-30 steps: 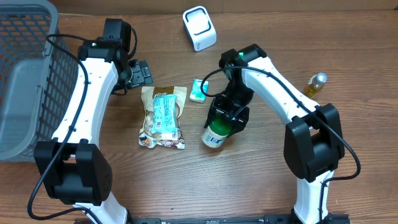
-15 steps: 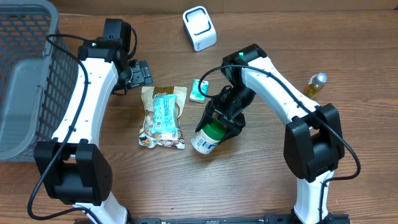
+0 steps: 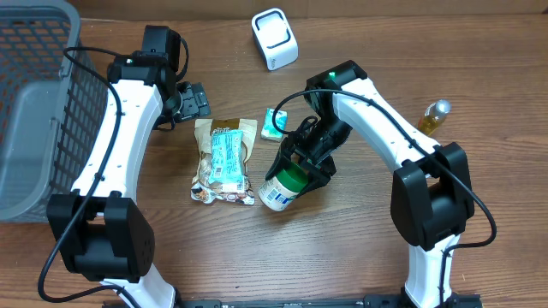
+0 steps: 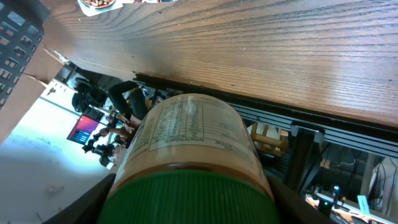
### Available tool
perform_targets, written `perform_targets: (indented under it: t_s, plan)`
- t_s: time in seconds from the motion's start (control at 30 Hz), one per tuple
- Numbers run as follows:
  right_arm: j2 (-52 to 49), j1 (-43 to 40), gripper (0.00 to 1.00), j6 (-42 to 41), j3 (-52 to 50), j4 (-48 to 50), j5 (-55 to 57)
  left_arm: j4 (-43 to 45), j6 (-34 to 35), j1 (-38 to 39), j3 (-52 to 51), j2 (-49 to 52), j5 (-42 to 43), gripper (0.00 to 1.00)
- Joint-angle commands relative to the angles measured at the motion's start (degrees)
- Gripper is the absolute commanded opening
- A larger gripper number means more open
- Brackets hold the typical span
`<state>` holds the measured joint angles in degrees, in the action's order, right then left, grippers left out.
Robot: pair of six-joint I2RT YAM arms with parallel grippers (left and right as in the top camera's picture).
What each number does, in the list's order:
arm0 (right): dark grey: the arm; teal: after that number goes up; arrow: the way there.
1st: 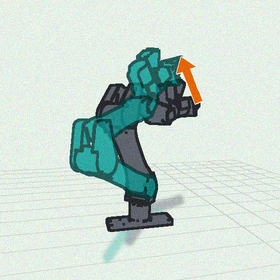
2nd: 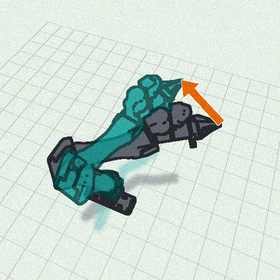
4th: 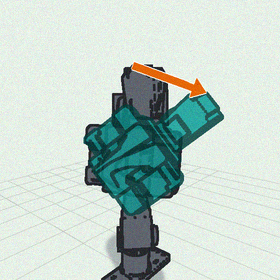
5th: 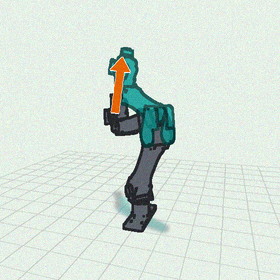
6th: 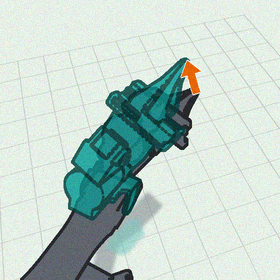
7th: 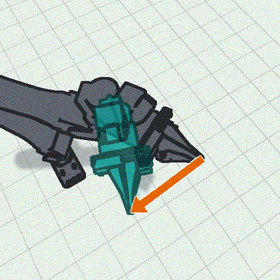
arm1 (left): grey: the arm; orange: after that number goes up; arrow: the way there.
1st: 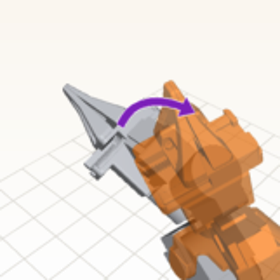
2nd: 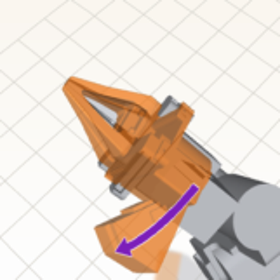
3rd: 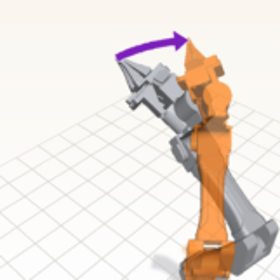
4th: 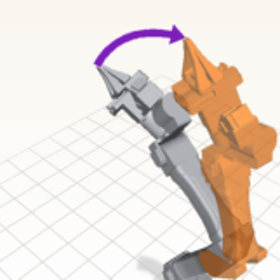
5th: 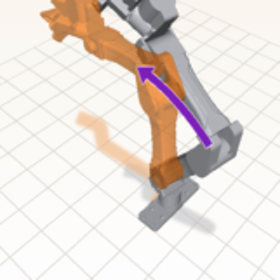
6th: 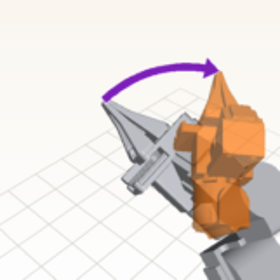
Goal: Scan the item barcode
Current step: 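Lift the green jar and tilt it with the right gripper, then carry the green jar up to the scanner with the right gripper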
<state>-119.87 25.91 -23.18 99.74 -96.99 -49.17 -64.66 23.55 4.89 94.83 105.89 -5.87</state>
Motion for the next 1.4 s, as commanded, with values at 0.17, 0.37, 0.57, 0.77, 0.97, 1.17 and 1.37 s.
perform_targets:
  t_s: [0.17,0.37,0.57,0.77,0.97,1.17,1.37]
  plan:
    - [0.28,-0.26,0.26,1.01,1.68,-0.13,-2.4,0.22,-0.85,0.44,0.81,-0.76,-0.5,0.99]
    - [0.28,-0.26,0.26,1.01,1.68,-0.11,-2.38,0.22,-0.85,0.44,0.81,-0.79,-0.5,1.0]
    - [0.28,-0.26,0.26,2.75,1.68,-0.13,-2.36,0.22,-0.85,0.44,0.81,-0.76,-0.5,1.0]
    - [0.28,-0.26,0.26,3.78,1.68,-0.11,-2.34,0.22,-0.85,0.44,0.81,-0.79,-0.5,1.0]
    - [0.28,-0.26,0.26,3.78,1.68,-0.07,-2.05,0.22,-0.85,0.44,0.81,-0.76,-0.5,1.0]
    - [0.26,-0.13,0.12,3.76,1.46,3.37,8.83,0.22,-0.85,0.44,0.81,-0.76,-0.5,0.99]
    - [0.26,0.55,0.11,3.76,1.46,9.77,23.28,0.22,-0.85,0.44,0.81,-0.79,-0.5,0.99]
